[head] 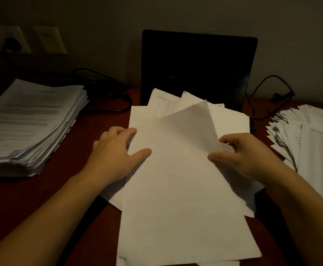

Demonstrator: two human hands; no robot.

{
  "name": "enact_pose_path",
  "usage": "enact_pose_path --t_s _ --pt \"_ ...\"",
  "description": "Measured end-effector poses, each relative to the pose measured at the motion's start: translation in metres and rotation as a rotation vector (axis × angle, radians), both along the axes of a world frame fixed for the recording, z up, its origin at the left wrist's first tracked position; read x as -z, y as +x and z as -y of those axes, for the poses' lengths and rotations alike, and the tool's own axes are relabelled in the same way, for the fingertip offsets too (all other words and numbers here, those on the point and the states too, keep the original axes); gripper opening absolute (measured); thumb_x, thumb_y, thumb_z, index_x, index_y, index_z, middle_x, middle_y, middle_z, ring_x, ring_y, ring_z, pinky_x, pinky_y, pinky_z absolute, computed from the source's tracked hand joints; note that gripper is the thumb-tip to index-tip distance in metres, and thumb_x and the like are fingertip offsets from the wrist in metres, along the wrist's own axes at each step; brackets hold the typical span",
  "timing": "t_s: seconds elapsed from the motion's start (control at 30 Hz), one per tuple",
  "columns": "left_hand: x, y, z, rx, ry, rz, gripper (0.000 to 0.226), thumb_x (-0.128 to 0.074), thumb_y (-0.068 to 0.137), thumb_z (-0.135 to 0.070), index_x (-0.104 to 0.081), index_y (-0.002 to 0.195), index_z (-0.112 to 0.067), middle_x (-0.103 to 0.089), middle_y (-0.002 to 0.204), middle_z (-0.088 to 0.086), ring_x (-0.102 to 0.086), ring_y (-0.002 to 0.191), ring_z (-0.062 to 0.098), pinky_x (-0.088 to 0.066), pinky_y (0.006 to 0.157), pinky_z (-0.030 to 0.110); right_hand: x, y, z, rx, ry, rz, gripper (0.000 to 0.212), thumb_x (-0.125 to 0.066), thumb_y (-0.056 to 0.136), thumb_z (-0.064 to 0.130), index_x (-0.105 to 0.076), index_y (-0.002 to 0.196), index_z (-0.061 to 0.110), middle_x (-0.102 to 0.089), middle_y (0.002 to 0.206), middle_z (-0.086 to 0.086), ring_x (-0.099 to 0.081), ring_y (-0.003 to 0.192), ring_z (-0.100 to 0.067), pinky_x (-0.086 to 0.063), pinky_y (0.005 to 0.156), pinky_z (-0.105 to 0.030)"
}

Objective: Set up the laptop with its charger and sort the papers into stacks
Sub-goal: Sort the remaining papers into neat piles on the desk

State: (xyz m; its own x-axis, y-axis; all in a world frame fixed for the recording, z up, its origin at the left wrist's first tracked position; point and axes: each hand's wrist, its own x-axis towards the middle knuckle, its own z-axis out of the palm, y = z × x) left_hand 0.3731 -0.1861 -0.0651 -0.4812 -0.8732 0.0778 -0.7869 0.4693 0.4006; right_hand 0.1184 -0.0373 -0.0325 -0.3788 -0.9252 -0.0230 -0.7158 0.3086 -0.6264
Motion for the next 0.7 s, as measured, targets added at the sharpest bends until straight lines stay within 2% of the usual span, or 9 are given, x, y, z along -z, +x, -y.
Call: enact_pose_path --t_s 0.07,0.17,0.27,0.37,0.43,0.5,0.53,0.63,0.7 --pt "-0.002 0.007 0.006 -0.03 0.059 -0.108 0.078 -0.061 0.088 -0.062 -0.032 0.154 -0.032 -0.037 0.154 0.0 -0.038 0.139 0.025 -0.037 0.112 0.049 0.0 -0.004 0.0 0.015 -0.065 0.099 0.014 -0.072 0.085 0.033 -0.063 0.094 0.031 -0.061 0.09 0.017 -0.06 0.081 -0.005 -0.043 0.059 -0.013" --pt "-0.008 0.015 0.014 -0.103 0.134 -0.342 0.081 -0.073 0.087 -0.045 -0.031 0.155 -0.03 -0.04 0.152 0.003 -0.043 0.135 0.027 -0.043 0.105 0.046 0.002 -0.009 0.002 0.094 -0.223 0.285 0.014 -0.068 0.089 0.03 -0.065 0.101 0.025 -0.067 0.095 0.012 -0.065 0.086 -0.01 -0.049 0.065 -0.016" --pt "-0.012 0.019 0.021 -0.209 0.088 -0.491 0.086 -0.076 0.087 -0.037 -0.026 0.157 -0.032 -0.038 0.153 0.005 -0.044 0.133 0.026 -0.043 0.101 0.044 0.002 -0.009 0.002 0.156 -0.363 0.464 0.011 -0.06 0.095 0.026 -0.064 0.105 0.027 -0.072 0.093 0.012 -0.071 0.085 -0.009 -0.054 0.07 -0.024" --pt "-0.018 0.016 0.02 -0.26 0.318 -0.867 0.089 -0.077 0.086 -0.035 -0.024 0.158 -0.033 -0.047 0.148 -0.002 -0.054 0.125 0.016 -0.048 0.102 0.041 0.0 -0.009 0.003 0.231 -0.458 0.556 0.015 -0.054 0.099 0.028 -0.063 0.111 0.028 -0.072 0.099 0.011 -0.071 0.087 -0.01 -0.054 0.07 -0.027" --pt "-0.025 0.01 0.011 -0.221 0.561 -1.042 0.07 -0.068 0.091 -0.036 -0.038 0.154 -0.023 -0.06 0.135 -0.001 -0.064 0.112 0.015 -0.052 0.092 0.034 -0.003 -0.007 0.004 0.284 -0.468 0.645 0.019 -0.051 0.101 0.029 -0.064 0.113 0.022 -0.073 0.102 0.004 -0.071 0.09 -0.015 -0.055 0.073 -0.03" --pt "-0.031 0.004 0.0 -0.162 0.761 -1.128 0.04 -0.059 0.097 -0.035 -0.063 0.13 -0.013 -0.074 0.114 0.005 -0.071 0.097 0.021 -0.054 0.084 0.035 -0.005 -0.004 0.004 0.271 -0.443 0.773 0.021 -0.049 0.101 0.028 -0.066 0.108 0.018 -0.076 0.098 -0.002 -0.073 0.088 -0.02 -0.056 0.074 -0.034" --pt "-0.032 0.001 -0.004 -0.143 0.838 -1.16 0.033 -0.056 0.098 -0.033 -0.068 0.119 -0.01 -0.077 0.105 0.008 -0.073 0.091 0.024 -0.055 0.082 0.039 -0.005 -0.001 0.004 0.255 -0.422 0.8 0.022 -0.049 0.101 0.028 -0.067 0.105 0.017 -0.076 0.095 -0.003 -0.073 0.087 -0.021 -0.057 0.074 -0.036" --pt "-0.033 0.0 -0.009 -0.109 0.912 -1.115 0.028 -0.051 0.102 -0.031 -0.069 0.113 -0.012 -0.078 0.094 0.006 -0.076 0.079 0.023 -0.058 0.07 0.04 0.005 0.0 0.006 0.252 -0.383 0.573 0.023 -0.05 0.1 0.033 -0.069 0.098 0.02 -0.075 0.088 0.002 -0.071 0.087 -0.022 -0.054 0.077 -0.038" --pt "-0.031 0.002 -0.006 -0.098 0.927 -1.104 0.03 -0.051 0.102 -0.032 -0.068 0.118 -0.013 -0.078 0.097 0.006 -0.076 0.084 0.025 -0.059 0.072 0.042 0.012 0.0 0.008 0.267 -0.408 0.418 0.021 -0.05 0.1 0.034 -0.068 0.094 0.025 -0.072 0.09 0.003 -0.067 0.089 -0.02 -0.053 0.079 -0.038"
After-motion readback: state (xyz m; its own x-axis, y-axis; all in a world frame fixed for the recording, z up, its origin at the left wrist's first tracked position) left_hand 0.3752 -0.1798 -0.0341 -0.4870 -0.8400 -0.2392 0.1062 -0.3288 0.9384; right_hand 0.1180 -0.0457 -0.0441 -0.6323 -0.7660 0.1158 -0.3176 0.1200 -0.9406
